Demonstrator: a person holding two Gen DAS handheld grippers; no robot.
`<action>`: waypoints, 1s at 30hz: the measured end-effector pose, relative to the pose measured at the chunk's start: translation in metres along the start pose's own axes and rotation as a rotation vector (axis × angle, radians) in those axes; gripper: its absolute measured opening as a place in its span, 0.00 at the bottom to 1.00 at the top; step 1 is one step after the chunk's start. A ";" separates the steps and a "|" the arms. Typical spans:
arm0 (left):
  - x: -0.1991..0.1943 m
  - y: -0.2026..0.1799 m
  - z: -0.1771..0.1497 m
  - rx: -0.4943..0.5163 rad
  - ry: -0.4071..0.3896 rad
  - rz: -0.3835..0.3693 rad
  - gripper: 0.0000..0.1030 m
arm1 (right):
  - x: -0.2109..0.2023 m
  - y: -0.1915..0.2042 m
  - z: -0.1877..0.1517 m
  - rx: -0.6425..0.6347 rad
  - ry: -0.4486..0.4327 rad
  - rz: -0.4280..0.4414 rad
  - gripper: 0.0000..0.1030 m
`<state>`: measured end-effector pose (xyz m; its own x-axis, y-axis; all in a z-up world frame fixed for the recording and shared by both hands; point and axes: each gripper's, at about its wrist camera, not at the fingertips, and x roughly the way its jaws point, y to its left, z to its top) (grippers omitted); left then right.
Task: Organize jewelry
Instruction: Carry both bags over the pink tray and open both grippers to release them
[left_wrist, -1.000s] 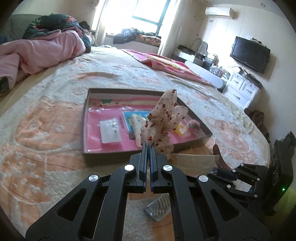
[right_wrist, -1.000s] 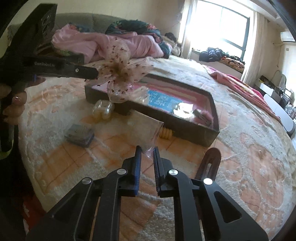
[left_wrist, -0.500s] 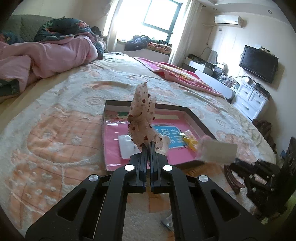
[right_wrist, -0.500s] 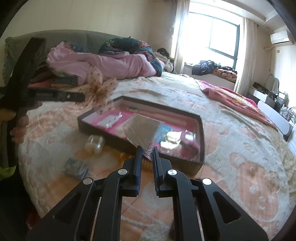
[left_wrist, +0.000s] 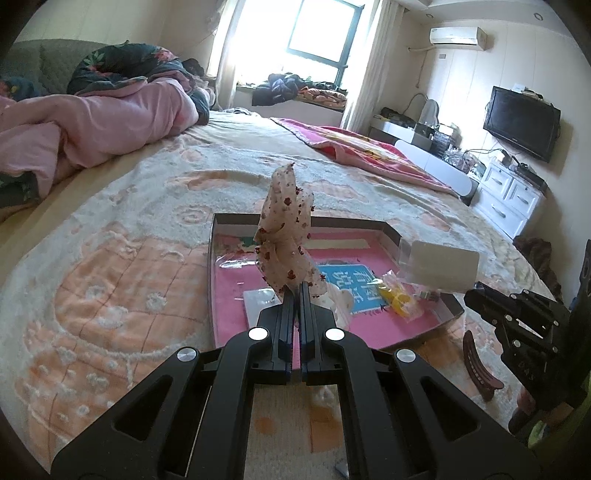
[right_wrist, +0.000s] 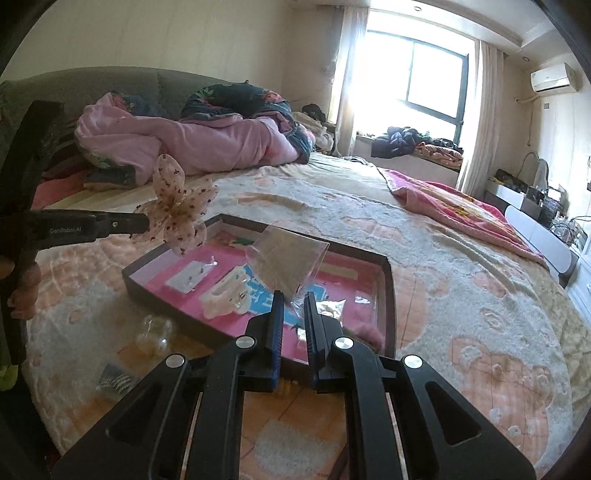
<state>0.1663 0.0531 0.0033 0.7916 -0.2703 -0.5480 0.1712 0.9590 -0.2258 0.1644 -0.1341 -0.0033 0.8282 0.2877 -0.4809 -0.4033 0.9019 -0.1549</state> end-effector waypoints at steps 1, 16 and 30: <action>0.001 -0.001 0.000 0.003 0.001 0.000 0.00 | 0.003 -0.001 0.001 0.003 0.002 -0.002 0.11; 0.032 -0.007 -0.002 0.046 0.045 -0.019 0.00 | 0.036 -0.015 0.009 0.022 0.040 -0.044 0.11; 0.050 -0.003 -0.010 0.057 0.094 -0.011 0.00 | 0.067 -0.014 0.004 0.026 0.134 -0.061 0.11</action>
<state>0.1995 0.0362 -0.0316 0.7311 -0.2855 -0.6196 0.2152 0.9584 -0.1876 0.2273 -0.1265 -0.0295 0.7909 0.1876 -0.5825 -0.3418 0.9249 -0.1663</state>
